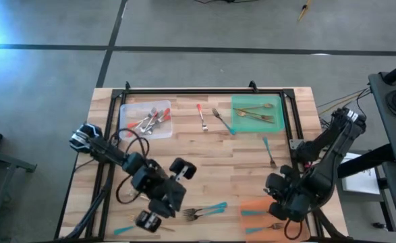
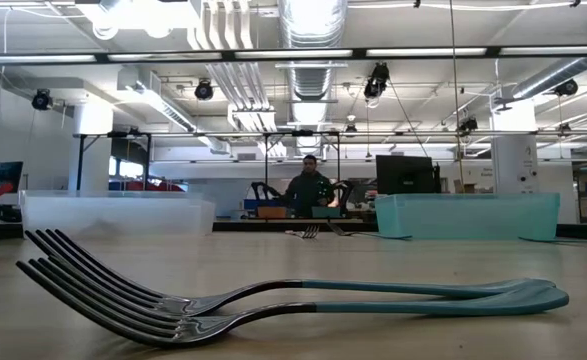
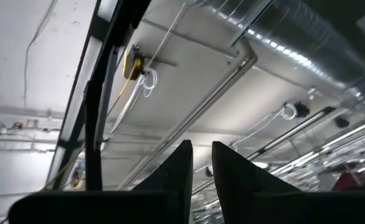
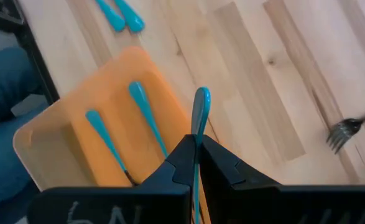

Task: Sort silverware by color (type)
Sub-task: Put the blue fork into the orange bin

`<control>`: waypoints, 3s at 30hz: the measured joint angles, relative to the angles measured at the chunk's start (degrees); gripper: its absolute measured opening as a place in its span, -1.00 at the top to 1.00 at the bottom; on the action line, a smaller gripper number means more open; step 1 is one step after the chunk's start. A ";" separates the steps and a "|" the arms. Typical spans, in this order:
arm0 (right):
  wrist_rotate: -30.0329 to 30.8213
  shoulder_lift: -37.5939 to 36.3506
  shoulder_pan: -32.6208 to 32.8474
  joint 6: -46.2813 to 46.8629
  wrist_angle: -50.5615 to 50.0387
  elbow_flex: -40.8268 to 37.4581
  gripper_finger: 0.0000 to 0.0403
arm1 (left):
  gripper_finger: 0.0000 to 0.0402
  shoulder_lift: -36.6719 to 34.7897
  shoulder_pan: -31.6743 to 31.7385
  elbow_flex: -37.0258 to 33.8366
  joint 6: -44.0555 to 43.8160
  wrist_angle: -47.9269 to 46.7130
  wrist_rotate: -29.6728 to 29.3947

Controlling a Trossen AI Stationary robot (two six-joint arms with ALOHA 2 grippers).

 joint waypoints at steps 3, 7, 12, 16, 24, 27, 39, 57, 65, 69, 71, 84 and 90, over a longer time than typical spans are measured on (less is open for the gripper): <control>-0.21 0.67 -0.02 -0.74 0.80 0.00 0.95 | 0.78 0.78 -1.35 -0.63 5.79 -0.69 -3.45; 0.16 1.47 -0.04 -0.58 0.85 0.00 0.88 | 0.78 1.28 -3.31 -0.71 11.84 -0.57 -4.48; 0.18 1.14 -0.04 1.78 1.13 0.00 0.69 | 0.78 1.35 -5.13 -1.17 16.57 -0.54 -4.42; 0.63 0.29 -1.08 1.30 -0.27 0.58 0.53 | 0.78 1.35 -6.28 -1.34 19.46 -0.61 -6.26; 3.61 -1.13 -7.68 12.82 -21.62 2.34 0.49 | 0.78 1.35 -8.11 -1.38 24.78 -2.93 -7.86; 3.54 -3.87 -11.26 10.41 -19.34 -1.02 0.52 | 0.78 1.35 -9.30 -1.41 27.15 -3.76 -11.48; -7.56 -14.19 -31.23 -2.63 -10.63 -18.18 0.45 | 0.78 1.35 -17.62 -2.43 54.21 -4.17 -29.49; -12.96 -13.47 -41.22 -6.78 1.85 -31.29 0.27 | 0.78 0.55 -29.43 -5.58 62.61 9.88 -98.71; -15.49 -11.49 -46.57 -9.00 11.71 -36.32 0.29 | 0.78 -9.13 -27.62 -21.02 56.67 12.57 -98.47; -15.51 -9.83 -48.98 -11.08 11.64 -37.00 0.28 | 0.78 -15.05 -23.48 -28.75 54.04 12.87 -98.99; -15.49 -9.21 -50.05 -11.64 11.61 -37.14 0.28 | 0.78 -17.71 -21.52 -32.31 52.13 12.96 -98.95; -15.51 -5.31 -57.50 -15.47 16.19 -40.01 0.36 | 0.78 -28.83 -10.26 -48.83 42.12 12.71 -97.31; -16.55 -4.52 -59.85 -18.58 17.90 -40.54 0.57 | 0.78 -29.21 -9.03 -49.26 42.76 12.40 -96.80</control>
